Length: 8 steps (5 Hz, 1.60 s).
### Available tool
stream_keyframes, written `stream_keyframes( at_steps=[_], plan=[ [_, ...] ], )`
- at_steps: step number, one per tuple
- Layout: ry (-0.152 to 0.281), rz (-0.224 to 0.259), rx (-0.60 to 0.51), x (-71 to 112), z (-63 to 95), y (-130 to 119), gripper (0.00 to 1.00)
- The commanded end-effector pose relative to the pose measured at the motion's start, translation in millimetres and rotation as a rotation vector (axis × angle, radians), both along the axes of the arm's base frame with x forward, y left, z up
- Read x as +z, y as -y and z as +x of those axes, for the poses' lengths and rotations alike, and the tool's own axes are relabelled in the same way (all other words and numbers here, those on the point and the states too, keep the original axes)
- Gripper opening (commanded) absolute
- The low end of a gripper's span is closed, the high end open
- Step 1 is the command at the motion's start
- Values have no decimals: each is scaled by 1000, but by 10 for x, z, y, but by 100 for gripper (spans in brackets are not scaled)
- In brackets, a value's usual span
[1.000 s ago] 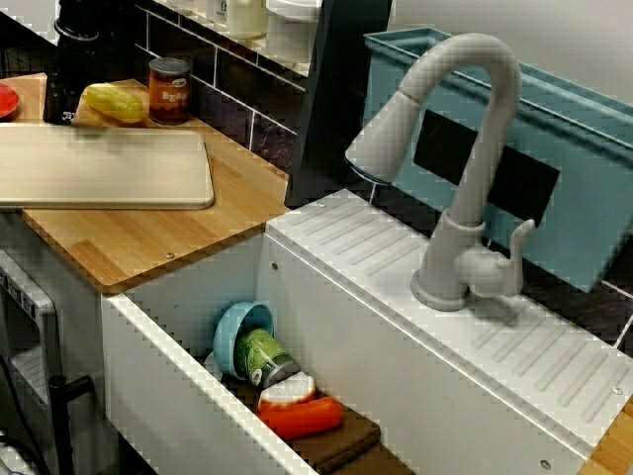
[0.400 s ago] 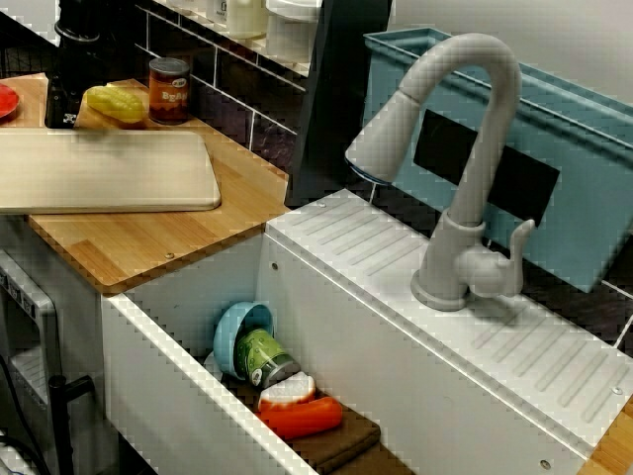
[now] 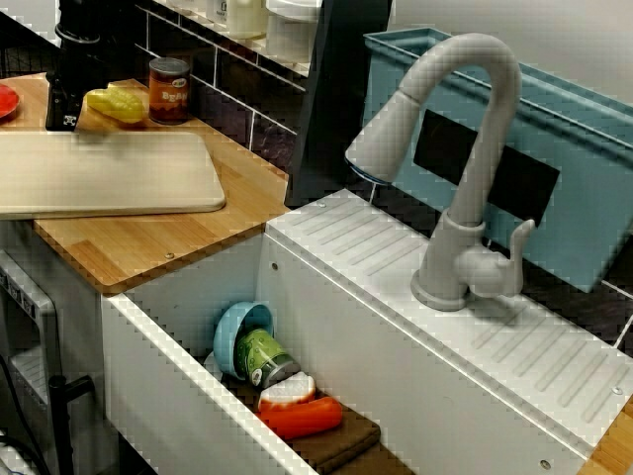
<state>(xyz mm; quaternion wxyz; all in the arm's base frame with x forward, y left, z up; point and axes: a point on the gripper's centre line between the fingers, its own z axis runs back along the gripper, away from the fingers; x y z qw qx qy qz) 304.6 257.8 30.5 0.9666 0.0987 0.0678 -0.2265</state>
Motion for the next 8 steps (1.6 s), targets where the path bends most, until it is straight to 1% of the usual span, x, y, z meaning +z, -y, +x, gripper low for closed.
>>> stream_keyframes(
  at_steps=[1,2,3,5,6,8],
  plan=[
    [43,15,-42,320,109,-21,0],
    [38,-17,-105,340,110,32,0],
    [33,-15,-133,330,109,89,0],
    [30,1,-175,296,34,261,0],
    [30,-8,-184,289,8,314,0],
    [28,-18,-186,290,0,335,0]
  ],
)
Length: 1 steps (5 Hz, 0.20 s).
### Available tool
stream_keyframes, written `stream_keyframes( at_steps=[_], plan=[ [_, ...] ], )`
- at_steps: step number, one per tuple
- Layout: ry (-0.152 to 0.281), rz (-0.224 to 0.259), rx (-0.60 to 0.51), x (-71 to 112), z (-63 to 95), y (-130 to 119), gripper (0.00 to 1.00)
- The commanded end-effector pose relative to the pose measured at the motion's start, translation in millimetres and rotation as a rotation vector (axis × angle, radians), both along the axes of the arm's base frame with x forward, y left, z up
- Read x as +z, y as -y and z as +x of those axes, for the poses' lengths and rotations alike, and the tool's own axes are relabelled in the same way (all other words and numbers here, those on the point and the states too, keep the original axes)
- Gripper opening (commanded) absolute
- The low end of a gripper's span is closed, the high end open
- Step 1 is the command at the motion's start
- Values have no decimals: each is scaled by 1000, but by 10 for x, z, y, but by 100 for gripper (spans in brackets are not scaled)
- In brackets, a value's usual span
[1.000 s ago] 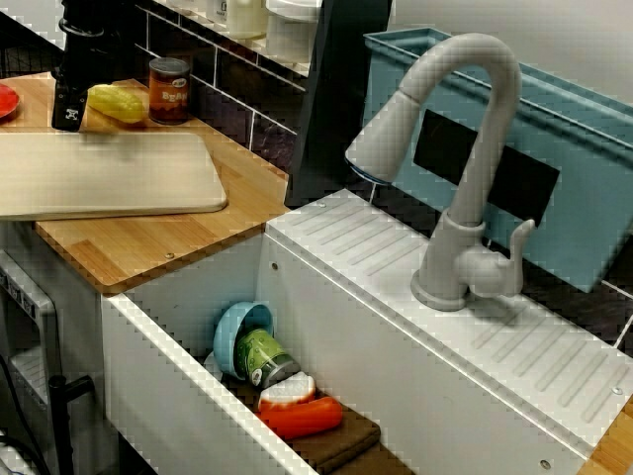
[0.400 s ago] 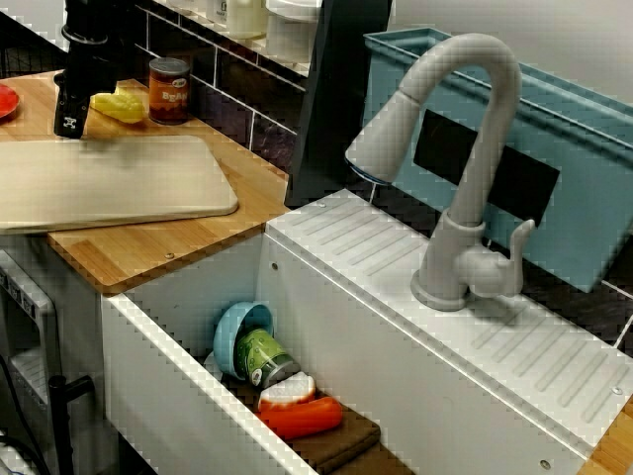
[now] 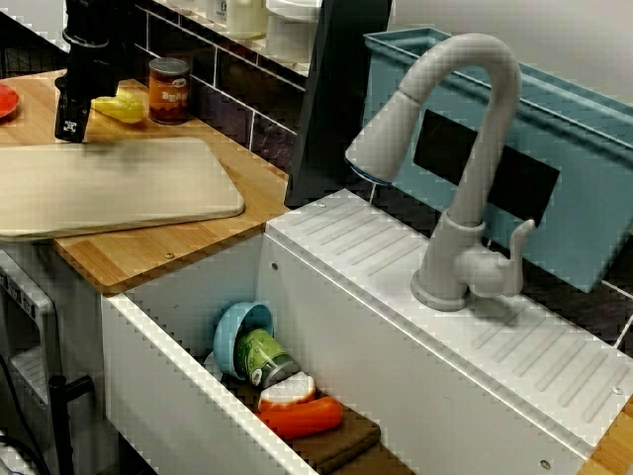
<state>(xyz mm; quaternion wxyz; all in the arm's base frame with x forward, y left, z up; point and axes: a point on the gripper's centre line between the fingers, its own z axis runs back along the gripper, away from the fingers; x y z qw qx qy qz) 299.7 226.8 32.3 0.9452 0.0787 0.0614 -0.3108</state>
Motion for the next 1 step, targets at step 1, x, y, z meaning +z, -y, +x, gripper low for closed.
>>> stream_keyframes(
  at_steps=[1],
  plan=[
    [47,20,-36,268,44,66,0]
  ],
)
